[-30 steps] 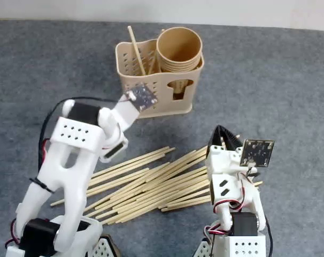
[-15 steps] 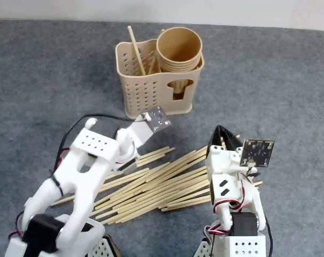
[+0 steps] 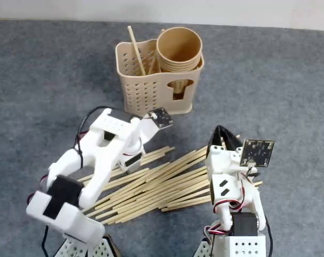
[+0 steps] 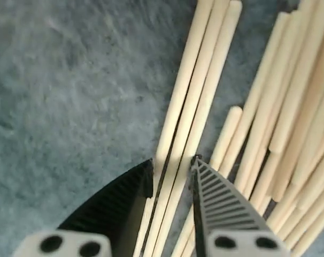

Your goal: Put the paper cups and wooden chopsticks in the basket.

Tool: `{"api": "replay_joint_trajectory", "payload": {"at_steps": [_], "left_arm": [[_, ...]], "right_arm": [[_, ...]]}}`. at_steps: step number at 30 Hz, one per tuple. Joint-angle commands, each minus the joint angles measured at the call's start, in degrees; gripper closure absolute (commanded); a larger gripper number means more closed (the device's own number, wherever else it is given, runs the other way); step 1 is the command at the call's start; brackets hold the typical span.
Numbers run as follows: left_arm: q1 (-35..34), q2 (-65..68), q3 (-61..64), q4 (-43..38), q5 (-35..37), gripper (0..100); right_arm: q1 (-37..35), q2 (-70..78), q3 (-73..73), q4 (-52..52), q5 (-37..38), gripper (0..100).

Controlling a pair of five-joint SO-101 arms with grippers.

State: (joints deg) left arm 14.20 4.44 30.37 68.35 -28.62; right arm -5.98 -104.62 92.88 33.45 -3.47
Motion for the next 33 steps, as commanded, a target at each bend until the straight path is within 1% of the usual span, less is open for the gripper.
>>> {"api": "replay_joint_trajectory", "payload": {"at_steps": [1, 6, 12, 21, 25, 30, 33], "left_arm": [[-1.5, 1.7, -3.6, -0.6, 0.3, 88], [-1.3, 4.0, -3.6, -0.3, 0.3, 96], [-1.5, 0.2, -2.7, -0.1, 0.5, 96], [-1.3, -9.9, 4.3, -0.5, 0.5, 96], [0.0, -10.8, 5.1, -0.5, 0.5, 96], [0.2, -10.8, 6.5, -0.6, 0.5, 89], [0.2, -10.8, 7.0, -0.6, 0.5, 92]], "right_arm": [[-0.7, -0.8, -0.6, -1.7, 1.1, 99.4], [-0.7, -0.8, -0.6, -1.7, 1.1, 99.4], [-0.6, -0.8, -0.6, -1.7, 1.1, 99.4], [-0.6, -0.8, -0.6, -1.7, 1.1, 99.4], [-0.6, -0.8, -0.6, -1.7, 1.1, 99.4], [-0.6, -0.8, -0.6, -1.7, 1.1, 99.4], [-0.6, -0.8, -0.6, -1.7, 1.1, 99.4]]}}
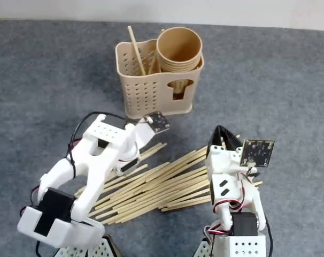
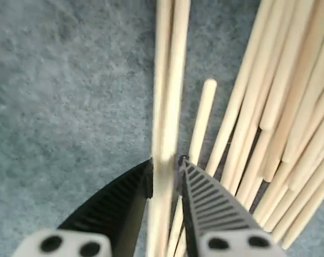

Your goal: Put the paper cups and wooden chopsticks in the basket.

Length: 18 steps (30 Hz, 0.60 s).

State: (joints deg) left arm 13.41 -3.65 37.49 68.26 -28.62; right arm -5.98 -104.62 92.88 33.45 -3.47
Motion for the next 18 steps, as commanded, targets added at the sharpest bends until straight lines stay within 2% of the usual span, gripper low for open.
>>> {"api": "replay_joint_trajectory", "payload": {"at_steps": [1, 18], "left_arm": [[1.0, -2.7, -0.1, -0.5, 0.5, 93], [0.7, -2.6, 3.6, -5.7, 0.5, 93]], "right_arm": [[-0.6, -0.8, -0.5, -1.7, 1.1, 99.4], [-0.6, -0.8, -0.4, -1.7, 1.1, 99.4]]}}
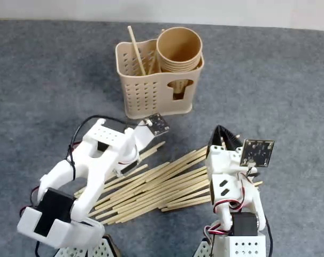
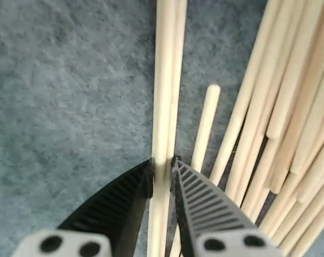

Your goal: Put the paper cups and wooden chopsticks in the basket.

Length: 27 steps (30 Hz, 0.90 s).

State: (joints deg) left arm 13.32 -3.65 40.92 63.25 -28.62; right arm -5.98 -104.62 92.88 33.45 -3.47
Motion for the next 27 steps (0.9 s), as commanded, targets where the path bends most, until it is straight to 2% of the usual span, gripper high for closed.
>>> {"api": "replay_joint_trajectory", "payload": {"at_steps": [1, 5, 8, 11, 17, 20, 27], "left_arm": [[0.8, -2.5, 0.1, -0.7, 0.5, 93], [1.0, 0.4, -0.9, -0.4, 0.5, 94], [1.0, 2.3, -2.8, -0.4, 0.5, 100], [0.7, 0.8, -3.4, 1.3, 0.5, 99], [1.0, -12.4, -3.3, 7.6, 0.7, 100], [1.0, -20.2, -3.5, 11.0, 4.2, 100], [0.8, -31.9, -4.2, 12.6, 5.0, 100]], "right_arm": [[-0.6, -0.8, -0.4, -1.7, 1.1, 99.4], [-0.6, -0.8, -0.4, -1.7, 1.1, 99.4], [-0.6, -0.8, -0.4, -1.7, 1.1, 99.4], [-0.6, -0.8, -0.4, -1.7, 1.1, 99.4], [-0.6, -0.8, -0.4, -1.7, 1.1, 99.4], [-0.6, -0.8, -0.4, -1.7, 1.1, 99.4], [-0.7, -0.8, -0.3, -2.3, 1.1, 99.4]]}}
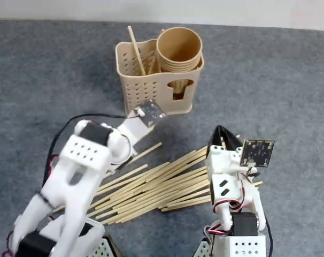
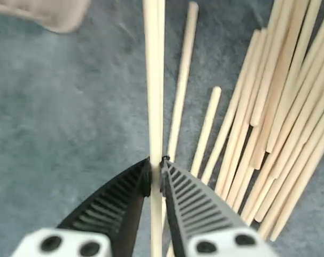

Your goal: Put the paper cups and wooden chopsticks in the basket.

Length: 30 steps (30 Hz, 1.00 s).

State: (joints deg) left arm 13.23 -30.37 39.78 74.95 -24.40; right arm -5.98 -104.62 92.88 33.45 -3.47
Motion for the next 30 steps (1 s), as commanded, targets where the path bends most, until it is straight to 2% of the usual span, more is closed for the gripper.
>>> {"api": "replay_joint_trajectory", "payload": {"at_steps": [1, 8, 23, 30], "left_arm": [[0.9, -6.1, -3.9, 1.6, 0.8, 100], [1.1, -7.3, -14.8, 6.1, 5.6, 100], [1.2, -7.3, -38.9, 5.5, 14.4, 100], [1.2, -7.3, -41.3, -6.5, 20.5, 100]], "right_arm": [[-0.7, -0.8, -0.3, -2.3, 1.1, 99.4], [-0.7, -0.8, -0.3, -2.3, 1.1, 99.4], [-0.7, -0.8, -0.3, -2.4, 1.1, 99.4], [-0.7, -0.8, -0.3, -2.4, 1.1, 99.4]]}}
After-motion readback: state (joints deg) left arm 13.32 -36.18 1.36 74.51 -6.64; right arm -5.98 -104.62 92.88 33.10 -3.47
